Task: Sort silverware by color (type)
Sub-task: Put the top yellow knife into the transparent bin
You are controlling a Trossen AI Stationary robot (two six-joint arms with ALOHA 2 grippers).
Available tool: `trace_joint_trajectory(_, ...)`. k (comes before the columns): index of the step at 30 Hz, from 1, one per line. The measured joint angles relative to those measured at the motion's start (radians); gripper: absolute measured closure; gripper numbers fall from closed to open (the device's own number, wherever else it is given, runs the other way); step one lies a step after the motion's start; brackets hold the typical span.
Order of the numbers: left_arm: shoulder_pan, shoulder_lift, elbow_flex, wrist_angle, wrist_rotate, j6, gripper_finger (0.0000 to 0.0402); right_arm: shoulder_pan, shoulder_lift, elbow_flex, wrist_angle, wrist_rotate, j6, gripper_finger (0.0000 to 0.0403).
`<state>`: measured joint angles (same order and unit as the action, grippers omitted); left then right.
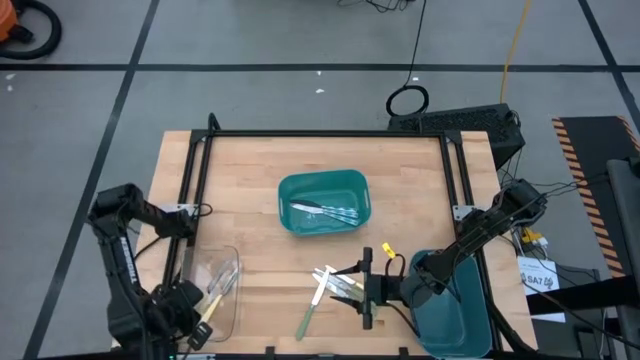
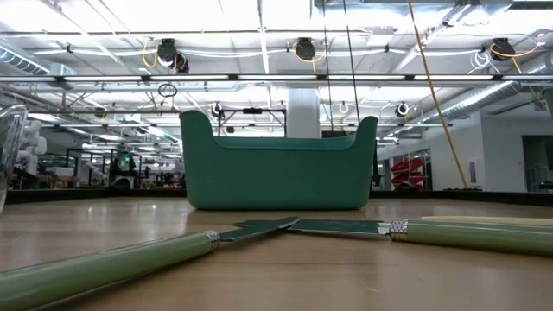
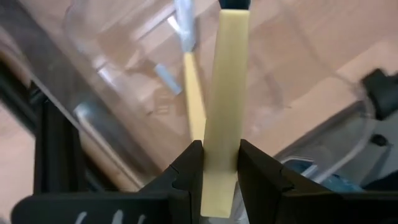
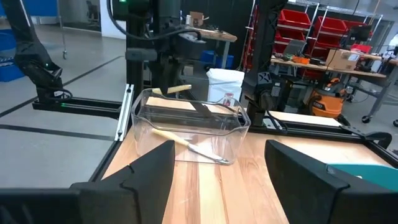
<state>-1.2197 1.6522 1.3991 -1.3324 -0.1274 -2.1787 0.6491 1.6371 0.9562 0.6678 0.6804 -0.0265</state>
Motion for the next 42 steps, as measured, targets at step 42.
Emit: trace_joint_trajectory(42, 0.115, 0.241, 0.0, 0.018, 0.182, -0.02, 0.029, 0.001, 0.001, 0.0, -0.018, -0.001, -0.039, 0.0161)
